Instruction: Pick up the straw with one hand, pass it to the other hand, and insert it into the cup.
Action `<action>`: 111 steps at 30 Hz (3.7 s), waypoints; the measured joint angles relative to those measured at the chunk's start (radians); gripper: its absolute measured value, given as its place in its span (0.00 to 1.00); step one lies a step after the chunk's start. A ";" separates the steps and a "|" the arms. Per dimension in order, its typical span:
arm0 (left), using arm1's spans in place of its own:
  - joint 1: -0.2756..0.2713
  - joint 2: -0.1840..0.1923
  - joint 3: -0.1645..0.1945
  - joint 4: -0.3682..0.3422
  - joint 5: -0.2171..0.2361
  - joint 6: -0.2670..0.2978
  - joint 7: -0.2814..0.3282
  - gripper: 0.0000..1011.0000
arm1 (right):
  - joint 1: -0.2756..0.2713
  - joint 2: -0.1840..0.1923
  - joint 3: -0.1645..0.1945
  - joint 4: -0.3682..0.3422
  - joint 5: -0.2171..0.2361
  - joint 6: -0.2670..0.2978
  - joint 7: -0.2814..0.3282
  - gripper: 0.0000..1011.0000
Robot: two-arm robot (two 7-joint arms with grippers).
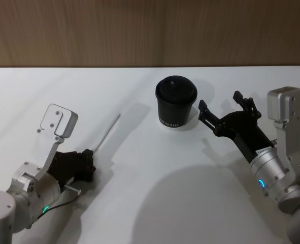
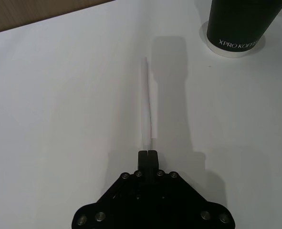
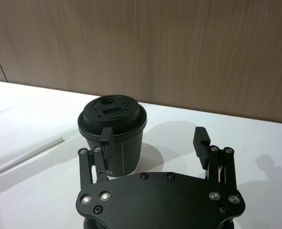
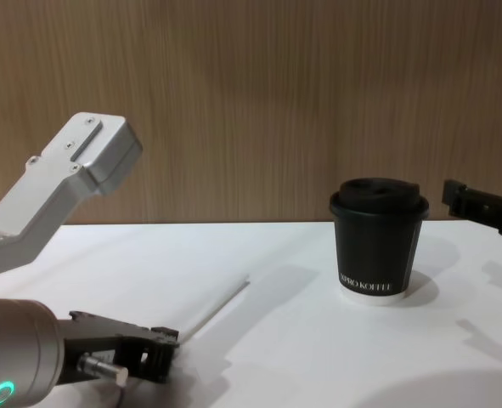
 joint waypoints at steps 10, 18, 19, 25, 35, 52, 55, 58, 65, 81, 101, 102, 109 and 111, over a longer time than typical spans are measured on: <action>0.003 -0.005 -0.004 0.001 0.013 -0.022 -0.001 0.00 | 0.000 0.000 0.000 0.000 0.000 0.000 0.000 0.99; -0.011 -0.013 -0.009 0.013 0.025 -0.080 -0.005 0.00 | 0.000 0.000 0.000 0.000 0.000 0.000 0.000 0.99; -0.017 -0.016 -0.010 0.017 0.027 -0.094 -0.007 0.00 | 0.000 0.000 0.000 0.000 0.000 0.000 0.000 0.99; -0.039 -0.025 -0.012 0.032 0.033 -0.154 -0.017 0.00 | 0.000 0.000 0.000 0.000 0.000 0.000 0.000 0.99; -0.096 -0.048 -0.022 0.091 0.026 -0.309 -0.061 0.00 | 0.000 0.000 0.000 0.000 0.000 0.000 0.000 0.99; -0.252 -0.109 -0.042 0.337 -0.144 -0.664 -0.293 0.00 | 0.000 0.000 0.000 0.000 0.000 0.000 0.000 0.99; -0.279 -0.120 -0.046 0.393 -0.188 -0.713 -0.349 0.00 | 0.000 0.000 0.000 0.000 0.000 0.000 0.000 0.99; -0.315 -0.134 -0.051 0.461 -0.241 -0.762 -0.418 0.00 | 0.000 0.000 0.000 0.000 0.000 0.000 0.000 0.99; -0.391 -0.163 -0.062 0.608 -0.357 -0.848 -0.578 0.00 | 0.000 -0.001 0.001 -0.001 0.001 0.001 0.001 0.99; -0.495 -0.201 -0.066 0.835 -0.515 -0.954 -0.823 0.00 | 0.029 -0.017 0.011 -0.049 0.087 0.055 0.076 0.99; -0.507 -0.196 -0.051 0.859 -0.548 -1.005 -0.886 0.00 | 0.126 -0.047 -0.022 -0.070 0.188 0.101 0.166 0.99; -0.507 -0.195 -0.050 0.859 -0.549 -1.007 -0.888 0.00 | 0.130 -0.048 -0.023 -0.070 0.195 0.106 0.169 0.99; -0.508 -0.194 -0.048 0.859 -0.551 -1.012 -0.893 0.00 | 0.161 -0.072 -0.030 -0.071 0.263 0.156 0.186 0.99; -0.508 -0.193 -0.047 0.859 -0.552 -1.013 -0.894 0.00 | 0.167 -0.077 -0.032 -0.071 0.276 0.168 0.187 0.99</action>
